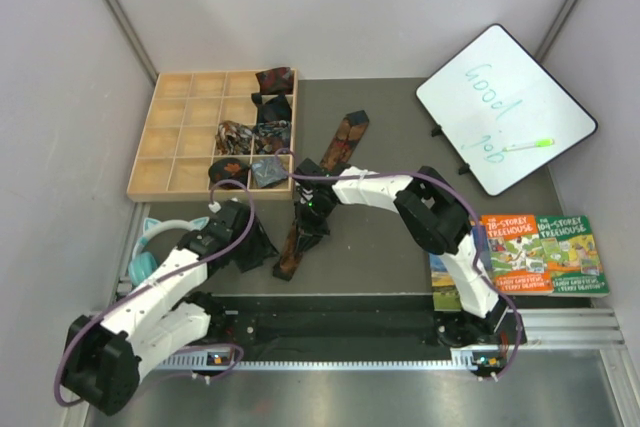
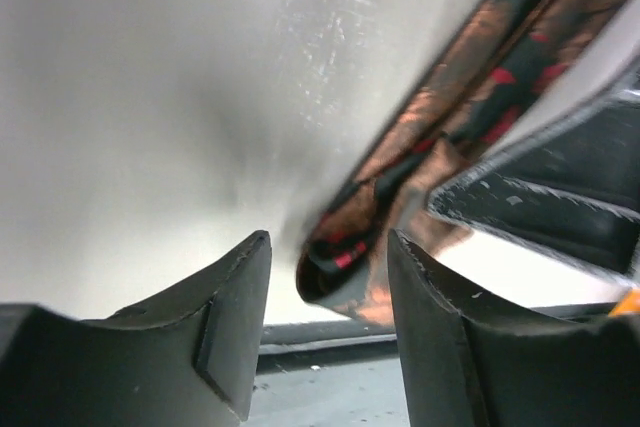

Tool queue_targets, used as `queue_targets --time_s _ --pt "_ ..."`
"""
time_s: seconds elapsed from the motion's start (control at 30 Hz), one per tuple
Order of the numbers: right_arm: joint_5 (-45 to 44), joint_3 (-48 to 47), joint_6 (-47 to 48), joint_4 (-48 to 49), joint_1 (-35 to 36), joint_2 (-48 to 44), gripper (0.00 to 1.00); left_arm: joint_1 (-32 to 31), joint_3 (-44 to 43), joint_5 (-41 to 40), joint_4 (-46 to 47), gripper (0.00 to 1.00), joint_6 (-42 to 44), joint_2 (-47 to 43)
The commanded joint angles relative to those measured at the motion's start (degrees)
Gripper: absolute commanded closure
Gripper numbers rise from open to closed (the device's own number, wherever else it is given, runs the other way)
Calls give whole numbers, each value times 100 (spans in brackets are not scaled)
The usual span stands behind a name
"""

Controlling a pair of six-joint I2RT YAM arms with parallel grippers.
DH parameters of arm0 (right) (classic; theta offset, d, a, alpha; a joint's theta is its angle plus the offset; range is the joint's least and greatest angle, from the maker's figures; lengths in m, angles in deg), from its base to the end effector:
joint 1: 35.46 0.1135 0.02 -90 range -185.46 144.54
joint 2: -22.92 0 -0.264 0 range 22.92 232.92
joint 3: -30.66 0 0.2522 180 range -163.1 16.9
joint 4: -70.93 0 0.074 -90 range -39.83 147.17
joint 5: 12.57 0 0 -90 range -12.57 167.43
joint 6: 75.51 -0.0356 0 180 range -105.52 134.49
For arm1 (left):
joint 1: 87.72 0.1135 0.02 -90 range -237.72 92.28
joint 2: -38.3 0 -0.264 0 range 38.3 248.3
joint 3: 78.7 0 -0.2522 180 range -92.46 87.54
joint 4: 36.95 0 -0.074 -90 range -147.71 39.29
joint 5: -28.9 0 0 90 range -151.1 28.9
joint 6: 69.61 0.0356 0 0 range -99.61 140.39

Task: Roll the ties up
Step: Roll the tie at the center of the board.

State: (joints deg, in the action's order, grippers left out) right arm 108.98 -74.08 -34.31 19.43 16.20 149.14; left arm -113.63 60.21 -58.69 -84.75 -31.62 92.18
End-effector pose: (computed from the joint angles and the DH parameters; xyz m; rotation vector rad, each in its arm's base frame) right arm 0.2591 0.3576 0.1344 0.1874 -2.7844 -0.8245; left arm 0.1470 -0.0731 0.1755 -0.6008 2.6588 -0.4944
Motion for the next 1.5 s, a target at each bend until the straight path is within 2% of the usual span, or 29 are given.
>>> queue_targets --time_s 0.0,0.13,0.23,0.37,0.67,0.93,1.3,1.47 --pt "-281 -297 204 -120 -33 132 100 -2 -211 -189 -541 44 -721 -694" --pt "-325 -368 257 -146 -33 132 100 -19 -273 -197 -858 44 -1197 -1441" --pt "-343 -412 274 -146 -51 114 100 -63 -159 -189 -911 45 -1504 -1644" --pt "-316 -456 309 -173 -51 167 100 -159 227 109 -736 46 -1838 -1618" --pt "-299 -491 388 -155 -51 298 100 -608 615 -4 -718 42 -2787 -1741" --pt "-255 -526 450 -155 -59 439 100 -784 1124 -4 10 41 -3105 -1610" --pt "-281 -464 538 -182 -68 536 100 -854 1327 -487 398 43 -3158 -1408" --pt "-264 -429 555 -173 -68 545 100 -854 1283 -698 320 49 -3122 -1223"
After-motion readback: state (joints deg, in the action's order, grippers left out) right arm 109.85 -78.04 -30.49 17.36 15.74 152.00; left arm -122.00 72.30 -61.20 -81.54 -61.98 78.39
